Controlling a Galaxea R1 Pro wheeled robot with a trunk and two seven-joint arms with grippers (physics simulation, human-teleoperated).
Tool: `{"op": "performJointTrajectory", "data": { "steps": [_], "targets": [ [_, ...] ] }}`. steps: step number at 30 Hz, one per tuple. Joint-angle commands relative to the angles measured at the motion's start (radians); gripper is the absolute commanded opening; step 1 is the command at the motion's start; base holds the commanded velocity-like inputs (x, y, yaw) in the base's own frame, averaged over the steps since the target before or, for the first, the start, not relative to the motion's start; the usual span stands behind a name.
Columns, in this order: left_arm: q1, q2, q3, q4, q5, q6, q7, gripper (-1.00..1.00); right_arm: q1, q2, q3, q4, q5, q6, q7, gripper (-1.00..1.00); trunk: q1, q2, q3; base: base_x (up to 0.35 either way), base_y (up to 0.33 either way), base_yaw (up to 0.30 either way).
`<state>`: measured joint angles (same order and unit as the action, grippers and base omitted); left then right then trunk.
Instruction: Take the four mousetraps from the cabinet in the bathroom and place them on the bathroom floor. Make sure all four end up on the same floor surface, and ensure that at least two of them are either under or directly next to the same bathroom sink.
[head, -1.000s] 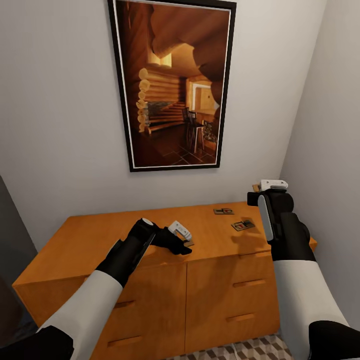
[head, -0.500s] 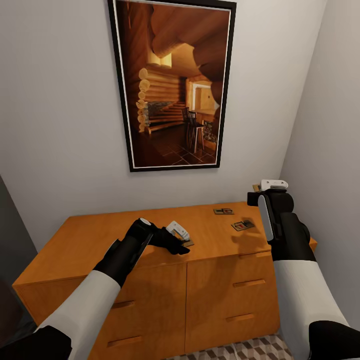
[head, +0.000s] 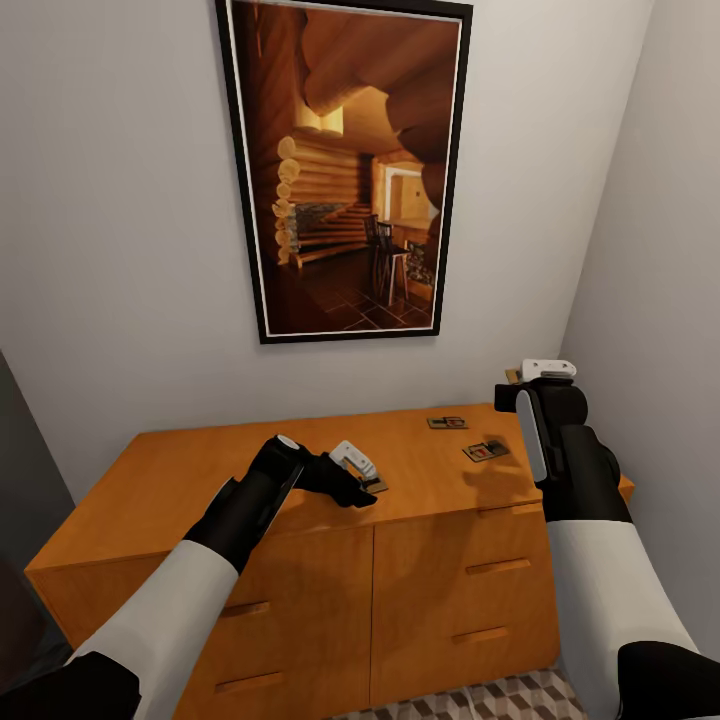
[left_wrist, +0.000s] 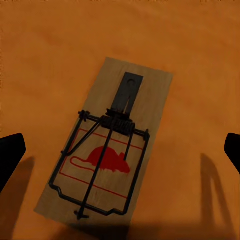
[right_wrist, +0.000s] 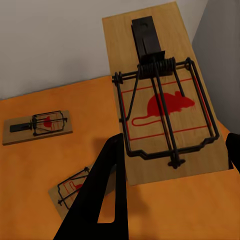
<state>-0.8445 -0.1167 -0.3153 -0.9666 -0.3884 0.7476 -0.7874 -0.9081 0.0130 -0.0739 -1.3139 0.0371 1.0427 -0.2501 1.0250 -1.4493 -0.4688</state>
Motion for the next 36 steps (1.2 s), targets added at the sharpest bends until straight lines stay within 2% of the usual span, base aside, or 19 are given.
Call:
{"op": "performJointTrajectory", "data": {
  "steps": [1, 36],
  "targets": [
    [-0.001, -0.001, 0.001, -0.002, -0.010, 0.002, -0.009, 1.00, -0.001, 0.001, -0.001, -0.001, 0.003, 0.004, 0.002, -1.00, 0.000, -0.001, -0.001, 0.000, 0.000, 0.000],
    [-0.001, 0.003, 0.001, 0.000, -0.012, 0.006, -0.007, 1.00, -0.001, 0.001, -0.001, 0.021, 0.003, 0.004, 0.001, -1.00, 0.000, -0.001, -0.001, 0.000, 0.000, 0.000]
  ]
}}
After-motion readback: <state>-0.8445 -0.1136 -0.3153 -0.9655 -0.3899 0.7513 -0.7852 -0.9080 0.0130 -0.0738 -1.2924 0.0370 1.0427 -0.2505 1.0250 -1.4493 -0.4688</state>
